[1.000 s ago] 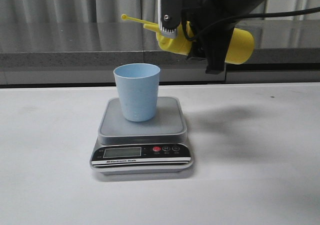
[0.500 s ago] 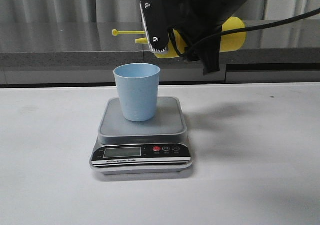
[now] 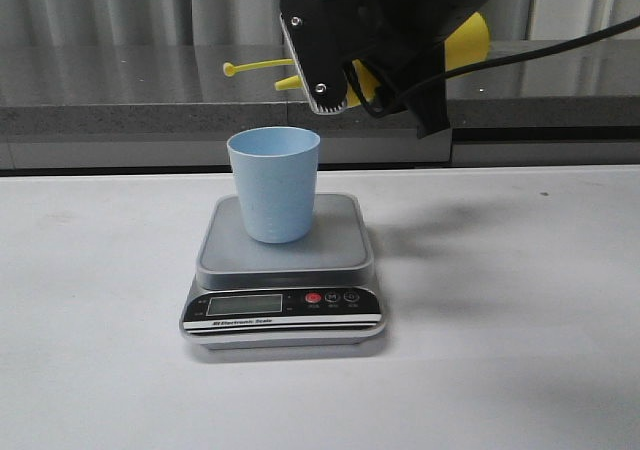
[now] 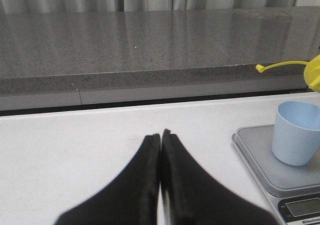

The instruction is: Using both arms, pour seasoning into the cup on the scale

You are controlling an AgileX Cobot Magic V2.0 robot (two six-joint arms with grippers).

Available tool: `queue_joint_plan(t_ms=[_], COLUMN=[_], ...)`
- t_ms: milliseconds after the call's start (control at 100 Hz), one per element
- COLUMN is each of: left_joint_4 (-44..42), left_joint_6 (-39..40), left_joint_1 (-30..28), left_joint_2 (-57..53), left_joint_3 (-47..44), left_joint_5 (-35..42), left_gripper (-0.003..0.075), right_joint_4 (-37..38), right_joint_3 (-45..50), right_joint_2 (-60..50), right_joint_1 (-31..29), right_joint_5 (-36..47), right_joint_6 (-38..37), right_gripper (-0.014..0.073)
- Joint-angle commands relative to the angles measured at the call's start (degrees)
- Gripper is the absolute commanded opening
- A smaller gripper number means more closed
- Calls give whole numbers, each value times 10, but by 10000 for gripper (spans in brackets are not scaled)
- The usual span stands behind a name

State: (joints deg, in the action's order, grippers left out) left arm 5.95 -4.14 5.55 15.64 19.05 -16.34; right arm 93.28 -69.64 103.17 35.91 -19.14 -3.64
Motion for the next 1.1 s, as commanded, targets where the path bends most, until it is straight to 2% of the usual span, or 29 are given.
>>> queue_joint_plan(t_ms=[0,130,510,850,970,1090], left_joint_4=[5,5,5,5,5,5], left_joint_6=[6,6,6,6,6,6], left_joint_1=[-2,-2,-2,-2,-2,-2], left_joint_2=[4,4,4,4,4,4], left_joint_3=[15,15,15,15,15,15], left_joint_5=[43,43,43,43,43,43], left_gripper=[-20,-20,-20,-20,-20,-20], right_joint_4=[23,22,22,17,-31,-127], right_joint_3=[-20,-20,-20,-20,-20,-20], right_joint_2=[-27,-27,-29,-30,-31,-36], right_joint_1=[1,1,1,0,-1,-13], right_joint_5=[-15,-13,-13,13,11,28], right_joint_6=[-7,-45,-236,-359,-372,-372], right_gripper=[295,295,295,295,295,294])
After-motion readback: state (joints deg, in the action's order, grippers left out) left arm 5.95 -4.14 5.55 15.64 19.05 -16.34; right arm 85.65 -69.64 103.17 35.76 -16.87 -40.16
